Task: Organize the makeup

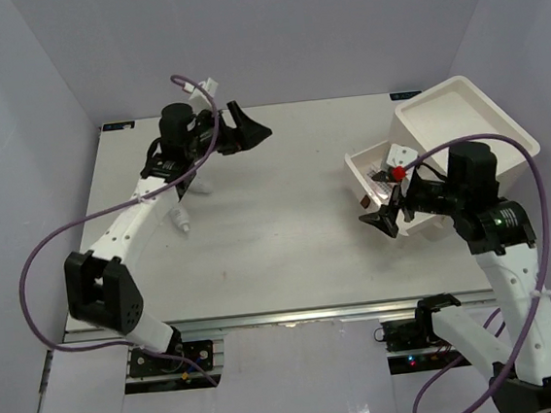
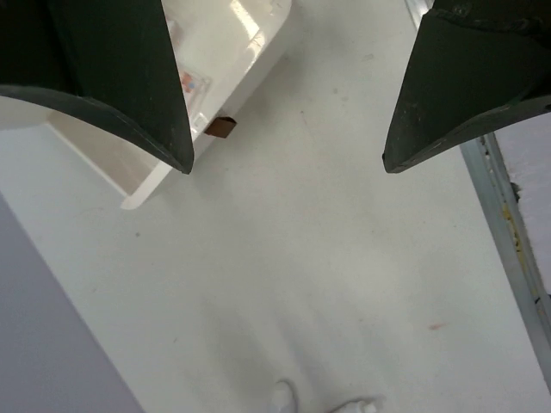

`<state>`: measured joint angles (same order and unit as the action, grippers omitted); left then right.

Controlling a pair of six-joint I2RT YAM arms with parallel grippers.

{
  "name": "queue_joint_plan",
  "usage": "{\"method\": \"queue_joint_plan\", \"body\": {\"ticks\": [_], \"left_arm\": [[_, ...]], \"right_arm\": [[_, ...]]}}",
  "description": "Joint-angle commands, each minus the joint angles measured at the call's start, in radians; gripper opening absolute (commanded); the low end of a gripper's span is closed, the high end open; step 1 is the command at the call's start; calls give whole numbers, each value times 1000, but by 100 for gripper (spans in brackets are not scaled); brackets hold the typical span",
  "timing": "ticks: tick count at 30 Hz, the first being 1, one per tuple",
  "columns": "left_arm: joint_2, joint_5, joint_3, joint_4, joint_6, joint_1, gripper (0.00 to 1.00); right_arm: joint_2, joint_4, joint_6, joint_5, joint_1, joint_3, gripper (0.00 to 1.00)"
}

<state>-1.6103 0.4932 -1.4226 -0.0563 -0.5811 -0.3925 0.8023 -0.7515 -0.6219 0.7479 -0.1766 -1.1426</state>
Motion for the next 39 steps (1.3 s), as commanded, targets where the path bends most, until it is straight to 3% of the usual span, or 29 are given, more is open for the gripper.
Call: {"method": "queue_joint_plan", "body": {"ticks": [1,2,4,7,10,15,19,24,30,39], "left_arm": [[239,-7,328,-20,116,64,98],[304,-32,385,-26,128,81,98],[399,-98,474,-47,161,94,98],[558,-227,636,-35,208,101,98],[688,-315,741,-15,223,98,98],[801,-367,763,-8,236,99,98],[814,-358,763,-11,239,99,98],[821,-334,761,-10,236,98,98],[830,-326,763,-8,237,98,98],[825,-305,764,-5,236,99,98]], "right_arm": [[154,21,30,0,-43,45,89],[185,21,31,-26,-64,45,83],[232,23,37,-137,-154,42,63],[311,45,68,-323,-284,39,46],[392,77,99,-452,-334,41,40],[528,108,144,-650,-370,47,35],[581,143,185,-853,-377,58,36],[623,194,205,-1103,-358,90,47],[629,210,194,-1231,-288,69,55],[664,249,128,-1277,-201,46,69]]}}
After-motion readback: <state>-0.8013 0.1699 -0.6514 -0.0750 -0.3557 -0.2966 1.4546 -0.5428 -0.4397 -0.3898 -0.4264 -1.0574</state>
